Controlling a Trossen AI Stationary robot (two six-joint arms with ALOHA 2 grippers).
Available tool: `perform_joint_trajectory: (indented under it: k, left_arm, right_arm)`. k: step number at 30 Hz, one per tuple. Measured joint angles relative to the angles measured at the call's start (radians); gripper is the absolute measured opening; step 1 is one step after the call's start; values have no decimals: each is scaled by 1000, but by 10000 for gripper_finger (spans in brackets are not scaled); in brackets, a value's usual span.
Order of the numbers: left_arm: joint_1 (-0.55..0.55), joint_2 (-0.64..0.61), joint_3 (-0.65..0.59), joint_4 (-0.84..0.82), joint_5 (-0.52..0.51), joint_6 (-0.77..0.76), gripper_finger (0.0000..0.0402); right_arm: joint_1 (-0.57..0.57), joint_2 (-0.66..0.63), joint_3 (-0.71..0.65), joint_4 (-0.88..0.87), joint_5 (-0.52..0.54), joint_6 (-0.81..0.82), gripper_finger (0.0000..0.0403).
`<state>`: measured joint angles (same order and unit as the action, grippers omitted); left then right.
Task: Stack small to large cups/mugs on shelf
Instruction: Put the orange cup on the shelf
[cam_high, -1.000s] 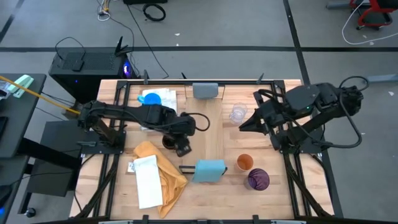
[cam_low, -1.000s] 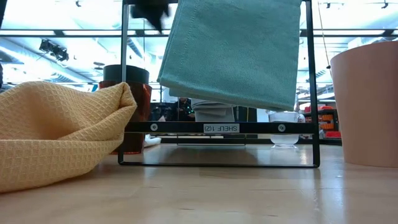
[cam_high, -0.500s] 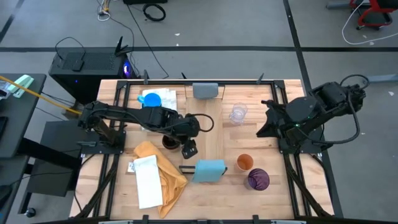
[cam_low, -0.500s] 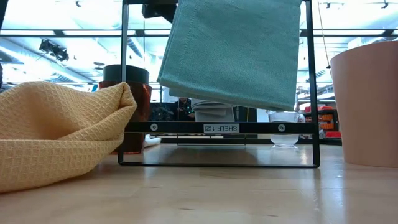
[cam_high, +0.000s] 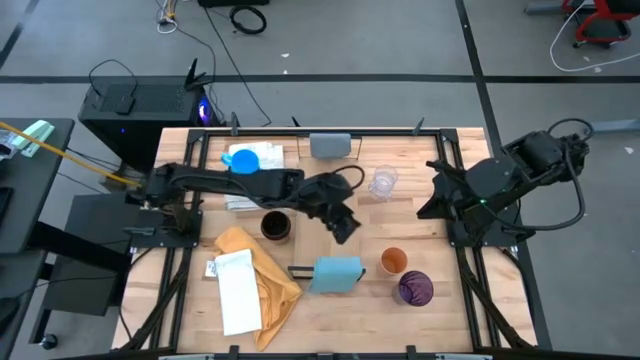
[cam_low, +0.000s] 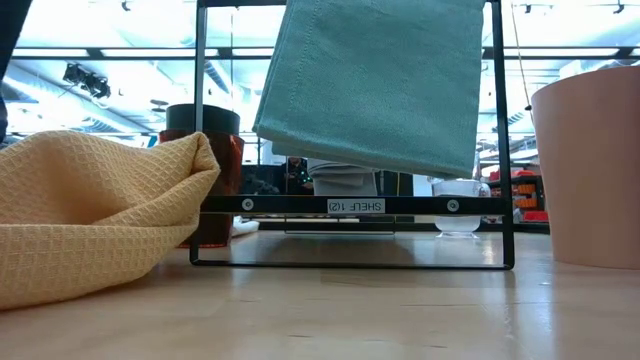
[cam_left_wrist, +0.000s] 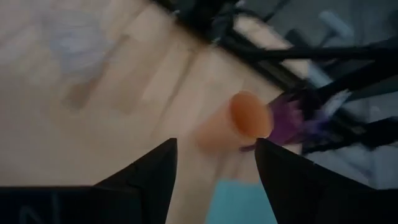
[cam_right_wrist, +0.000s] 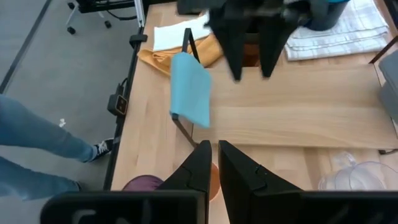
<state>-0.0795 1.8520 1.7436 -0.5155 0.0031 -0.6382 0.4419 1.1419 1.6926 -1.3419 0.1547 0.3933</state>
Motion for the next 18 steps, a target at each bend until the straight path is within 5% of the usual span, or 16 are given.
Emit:
perform_joint_trajectory:
  k: [10, 18]
  left_arm:
    - [-3, 123, 13, 210, 115, -86, 215]
    - [-3, 308, 333, 75, 119, -67, 200]
  right_arm:
    - [-1, -24, 0, -3, 30, 0, 36]
    - [-1, -23, 0, 4, 32, -3, 36]
